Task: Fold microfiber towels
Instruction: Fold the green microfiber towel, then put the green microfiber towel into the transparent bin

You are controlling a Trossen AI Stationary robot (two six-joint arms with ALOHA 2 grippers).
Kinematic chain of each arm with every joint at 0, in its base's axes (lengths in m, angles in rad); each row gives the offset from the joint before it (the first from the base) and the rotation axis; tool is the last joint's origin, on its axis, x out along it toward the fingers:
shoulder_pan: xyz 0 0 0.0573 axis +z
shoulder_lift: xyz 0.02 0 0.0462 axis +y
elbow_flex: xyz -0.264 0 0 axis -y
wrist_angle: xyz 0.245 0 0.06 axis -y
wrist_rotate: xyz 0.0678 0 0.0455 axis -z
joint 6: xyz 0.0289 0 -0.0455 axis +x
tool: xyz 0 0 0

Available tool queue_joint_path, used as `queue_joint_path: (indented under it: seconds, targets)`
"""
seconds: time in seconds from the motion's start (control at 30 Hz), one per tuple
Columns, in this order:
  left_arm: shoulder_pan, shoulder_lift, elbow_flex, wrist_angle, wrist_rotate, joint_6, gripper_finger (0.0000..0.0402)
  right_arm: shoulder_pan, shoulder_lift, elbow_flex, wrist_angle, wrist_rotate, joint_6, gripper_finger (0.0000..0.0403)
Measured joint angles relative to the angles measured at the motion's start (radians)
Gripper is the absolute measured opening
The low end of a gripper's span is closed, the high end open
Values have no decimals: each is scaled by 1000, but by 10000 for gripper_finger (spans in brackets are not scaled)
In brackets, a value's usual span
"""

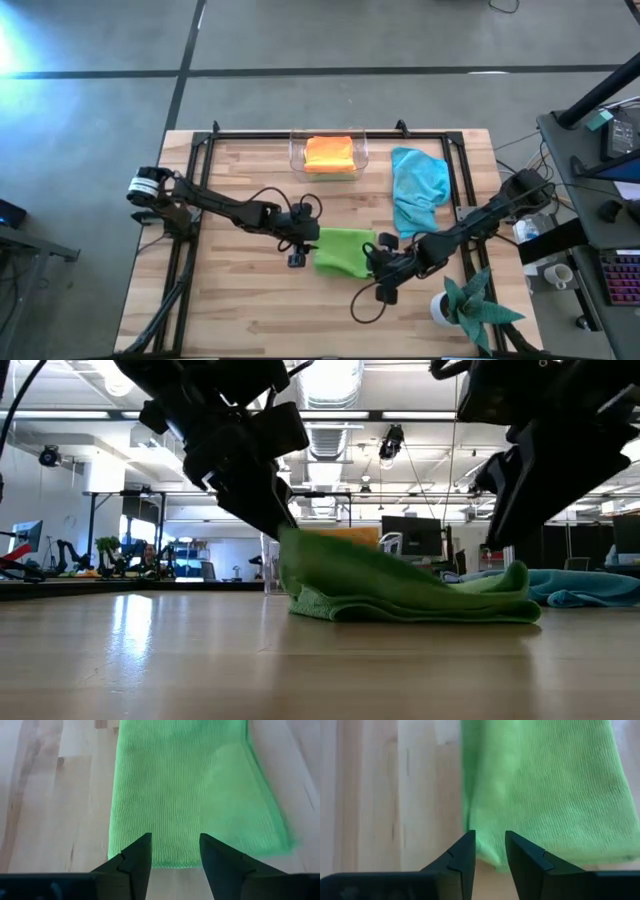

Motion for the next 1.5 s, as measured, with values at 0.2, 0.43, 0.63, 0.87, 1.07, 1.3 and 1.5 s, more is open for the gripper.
queue_joint_path:
  seconds: [0.2, 0.43, 0.63, 0.87, 1.07, 1.3, 1.5]
  targets:
    - [-1, 0, -1, -11, 72, 0, 151, 6, 0, 7, -22, -13, 44, 94]
    - [20, -21, 25, -30, 73, -106, 151, 3, -14, 75, -212, 5, 97, 89]
    - [74, -56, 39, -101, 73, -133, 151, -3, -64, 121, -424, 125, 130, 93]
    - [131, -98, 38, -151, 71, -139, 151, -44, -218, 64, -511, 173, 176, 88]
    - [171, -93, 37, -151, 47, -159, 151, -94, -370, -28, -447, 168, 189, 88]
    - [220, -92, 34, -217, 47, -230, 189, -212, -500, -135, -386, 123, 233, 110]
    - [275, -87, 23, -221, 82, -428, 245, -353, -569, -246, -248, -34, 236, 142]
